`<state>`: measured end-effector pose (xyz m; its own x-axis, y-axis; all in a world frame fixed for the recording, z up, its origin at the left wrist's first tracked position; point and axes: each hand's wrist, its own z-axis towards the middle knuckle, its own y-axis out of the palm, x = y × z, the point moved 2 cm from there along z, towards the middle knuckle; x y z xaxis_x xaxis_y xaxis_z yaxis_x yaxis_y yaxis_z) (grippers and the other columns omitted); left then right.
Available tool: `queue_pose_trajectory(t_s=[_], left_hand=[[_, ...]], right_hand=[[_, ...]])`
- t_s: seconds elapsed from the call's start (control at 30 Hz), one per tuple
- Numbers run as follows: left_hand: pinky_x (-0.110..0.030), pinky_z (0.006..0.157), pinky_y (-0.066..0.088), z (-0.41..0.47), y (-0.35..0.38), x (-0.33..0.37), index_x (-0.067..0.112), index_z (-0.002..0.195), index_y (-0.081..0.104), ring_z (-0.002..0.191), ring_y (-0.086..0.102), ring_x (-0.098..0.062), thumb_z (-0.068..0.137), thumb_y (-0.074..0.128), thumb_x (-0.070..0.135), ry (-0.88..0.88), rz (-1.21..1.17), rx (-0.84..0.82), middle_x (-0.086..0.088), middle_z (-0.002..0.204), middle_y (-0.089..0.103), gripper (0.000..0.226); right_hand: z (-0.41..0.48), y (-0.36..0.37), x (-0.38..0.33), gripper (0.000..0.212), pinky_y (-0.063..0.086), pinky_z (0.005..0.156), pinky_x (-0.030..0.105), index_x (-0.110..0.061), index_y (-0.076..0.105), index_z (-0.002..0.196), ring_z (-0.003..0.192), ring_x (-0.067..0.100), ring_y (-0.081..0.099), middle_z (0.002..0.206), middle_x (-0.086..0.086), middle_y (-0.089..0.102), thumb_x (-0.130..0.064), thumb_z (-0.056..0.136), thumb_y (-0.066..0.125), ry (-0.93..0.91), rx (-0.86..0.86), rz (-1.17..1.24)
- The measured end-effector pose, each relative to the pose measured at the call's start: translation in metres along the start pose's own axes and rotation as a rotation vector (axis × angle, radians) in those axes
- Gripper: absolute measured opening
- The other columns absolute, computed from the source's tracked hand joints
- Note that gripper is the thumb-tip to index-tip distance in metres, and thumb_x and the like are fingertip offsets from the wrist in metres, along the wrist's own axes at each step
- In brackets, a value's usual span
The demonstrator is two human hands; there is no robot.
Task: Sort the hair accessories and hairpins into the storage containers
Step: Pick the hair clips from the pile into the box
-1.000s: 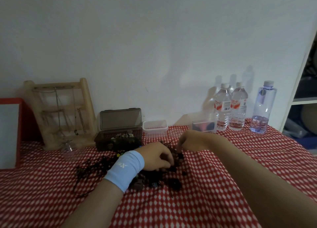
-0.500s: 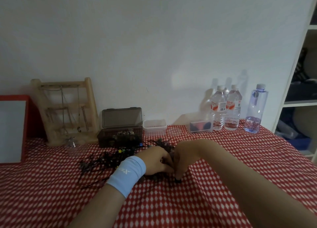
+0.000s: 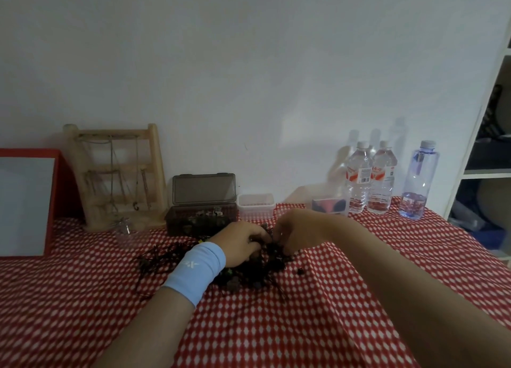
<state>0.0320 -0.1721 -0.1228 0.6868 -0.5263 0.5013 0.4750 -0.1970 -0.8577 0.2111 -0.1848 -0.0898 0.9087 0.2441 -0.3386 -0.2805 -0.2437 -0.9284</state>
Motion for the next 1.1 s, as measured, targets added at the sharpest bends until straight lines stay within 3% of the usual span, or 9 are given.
queue_pose_trajectory(t_s=[0.13, 0.27, 0.43, 0.57, 0.67, 0.83, 0.93, 1.03, 1.1], left_hand=[[-0.023, 0.093, 0.047, 0.001, 0.002, -0.005, 0.025, 0.119, 0.068, 0.105, 0.061, -0.011, 0.098, 0.046, 0.006, -0.009, 0.039, 0.013, 0.006, 0.123, 0.065, 0.036], [-0.019, 0.081, 0.046, 0.0, 0.001, -0.011, 0.023, 0.122, 0.065, 0.082, 0.06, -0.005, 0.099, 0.05, 0.014, -0.043, 0.024, 0.015, 0.008, 0.101, 0.063, 0.029], [-0.019, 0.083, 0.044, -0.002, -0.002, -0.02, 0.024, 0.116, 0.064, 0.088, 0.055, -0.005, 0.092, 0.063, 0.017, -0.054, 0.011, 0.052, 0.008, 0.114, 0.06, 0.026], [-0.025, 0.094, 0.048, -0.004, -0.013, -0.028, 0.027, 0.103, 0.072, 0.102, 0.058, -0.009, 0.088, 0.068, 0.015, -0.032, 0.037, 0.074, 0.014, 0.107, 0.058, 0.02], [-0.012, 0.079, 0.045, -0.002, -0.025, -0.037, 0.027, 0.107, 0.07, 0.086, 0.056, 0.0, 0.088, 0.069, 0.016, -0.039, 0.003, 0.125, 0.019, 0.096, 0.057, 0.022], [-0.01, 0.067, 0.038, 0.008, -0.052, -0.057, 0.028, 0.103, 0.069, 0.081, 0.053, 0.001, 0.088, 0.068, 0.017, -0.073, -0.033, 0.221, 0.018, 0.093, 0.059, 0.019], [-0.015, 0.075, 0.041, 0.017, -0.069, -0.075, 0.03, 0.097, 0.071, 0.087, 0.057, -0.004, 0.089, 0.066, 0.015, -0.095, -0.029, 0.259, 0.015, 0.101, 0.063, 0.017], [-0.019, 0.08, 0.041, 0.025, -0.088, -0.095, 0.027, 0.1, 0.07, 0.088, 0.054, -0.003, 0.091, 0.062, 0.012, -0.118, -0.035, 0.331, 0.017, 0.098, 0.059, 0.02], [-0.011, 0.074, 0.038, 0.031, -0.099, -0.111, 0.025, 0.106, 0.067, 0.087, 0.052, -0.002, 0.091, 0.062, 0.011, -0.128, -0.037, 0.389, 0.017, 0.096, 0.056, 0.021]], right_hand=[[0.004, 0.008, 0.001, 0.022, 0.049, 0.099, 0.033, -0.032, 0.075, 0.106, 0.099, 0.007, 0.063, 0.107, -0.013, 0.07, -0.023, 0.088, 0.067, -0.009, -0.048, -0.03], [0.011, 0.019, 0.003, 0.019, 0.052, 0.098, 0.04, -0.032, 0.076, 0.099, 0.094, 0.008, 0.064, 0.099, -0.014, 0.071, -0.041, 0.082, 0.074, 0.014, -0.043, -0.088], [0.014, 0.028, -0.002, 0.026, 0.051, 0.097, 0.037, -0.035, 0.076, 0.099, 0.1, 0.018, 0.061, 0.109, -0.008, 0.067, -0.029, 0.074, 0.083, 0.032, -0.043, -0.114], [0.021, 0.02, -0.01, 0.02, 0.052, 0.096, 0.035, -0.033, 0.077, 0.096, 0.094, 0.01, 0.063, 0.1, -0.014, 0.07, -0.025, 0.078, 0.078, -0.033, -0.028, -0.085], [0.032, 0.009, -0.015, 0.02, 0.05, 0.099, 0.032, -0.033, 0.072, 0.104, 0.097, 0.005, 0.063, 0.104, -0.015, 0.07, -0.025, 0.086, 0.073, -0.095, 0.018, -0.003], [0.064, -0.006, -0.023, 0.027, 0.047, 0.096, 0.027, -0.036, 0.074, 0.113, 0.1, 0.002, 0.064, 0.109, -0.017, 0.072, -0.022, 0.092, 0.065, -0.148, 0.07, 0.122], [0.091, -0.008, -0.032, 0.024, 0.047, 0.084, 0.024, -0.031, 0.075, 0.111, 0.084, -0.001, 0.062, 0.095, -0.02, 0.069, -0.02, 0.095, 0.06, -0.165, 0.09, 0.12], [0.121, -0.011, -0.045, 0.024, 0.039, 0.064, 0.008, -0.021, 0.074, 0.113, 0.063, -0.013, 0.056, 0.081, -0.023, 0.061, -0.014, 0.097, 0.057, -0.2, 0.146, 0.111], [0.143, -0.013, -0.056, 0.026, 0.04, 0.067, 0.007, -0.02, 0.074, 0.114, 0.07, -0.012, 0.057, 0.089, -0.019, 0.066, -0.012, 0.096, 0.058, -0.235, 0.193, 0.09]])
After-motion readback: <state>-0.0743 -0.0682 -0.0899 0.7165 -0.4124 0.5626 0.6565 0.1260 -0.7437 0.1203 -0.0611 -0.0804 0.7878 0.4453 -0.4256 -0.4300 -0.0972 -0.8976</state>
